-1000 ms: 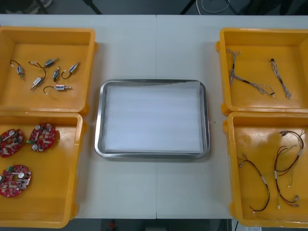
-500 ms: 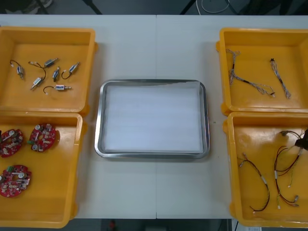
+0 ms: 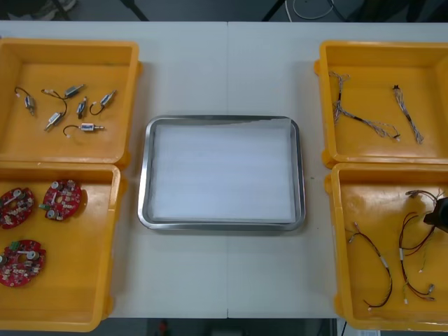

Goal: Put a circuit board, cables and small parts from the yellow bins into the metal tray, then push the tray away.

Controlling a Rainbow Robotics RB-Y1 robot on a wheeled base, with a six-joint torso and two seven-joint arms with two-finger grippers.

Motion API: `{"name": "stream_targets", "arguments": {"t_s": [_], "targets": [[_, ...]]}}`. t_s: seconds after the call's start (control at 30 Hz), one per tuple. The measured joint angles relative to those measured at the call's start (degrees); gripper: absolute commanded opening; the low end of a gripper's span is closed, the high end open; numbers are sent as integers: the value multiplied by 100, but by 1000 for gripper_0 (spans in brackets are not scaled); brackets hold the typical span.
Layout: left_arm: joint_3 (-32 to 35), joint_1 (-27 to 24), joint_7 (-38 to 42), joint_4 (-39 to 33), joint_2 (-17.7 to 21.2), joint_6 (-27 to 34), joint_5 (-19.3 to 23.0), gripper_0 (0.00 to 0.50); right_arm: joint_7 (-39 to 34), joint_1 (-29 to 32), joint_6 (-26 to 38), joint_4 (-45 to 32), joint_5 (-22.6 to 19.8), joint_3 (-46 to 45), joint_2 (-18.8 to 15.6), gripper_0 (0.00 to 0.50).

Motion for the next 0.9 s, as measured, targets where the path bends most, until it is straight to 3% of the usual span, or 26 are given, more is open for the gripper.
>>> {"name": "stream_targets", "arguments": {"t_s": [0.27, 0.5, 0.7, 0.73, 0.77, 0.8, 0.83, 0.87, 0.9], "targets": [[-249, 9, -662, 156, 3, -339, 4, 500, -29, 3, -343, 283, 1, 44, 0, 496], [-389, 24, -675, 323, 4, -501, 10, 500, -61, 4, -344, 289, 27, 206, 1, 497], [-389, 34, -675, 342, 4, -510, 15, 500, -715, 3, -345, 279, 77, 275, 0, 494], [-389, 42, -675, 347, 4, -533, 19, 500, -710, 3, -345, 277, 77, 275, 0, 435], [-389, 57, -675, 347, 4, -568, 24, 500, -711, 3, -345, 276, 78, 275, 0, 285], [-389, 72, -675, 348, 4, -599, 31, 500, -711, 3, -345, 276, 83, 275, 0, 200], [-389, 88, -675, 348, 4, -615, 38, 500, -711, 3, -345, 276, 88, 275, 0, 41], [-389, 104, -675, 348, 5, -623, 42, 500, -711, 3, -345, 276, 93, 275, 0, 0], [-389, 118, -675, 350, 5, -625, 46, 500, -711, 3, -345, 276, 101, 275, 0, 0]]}}
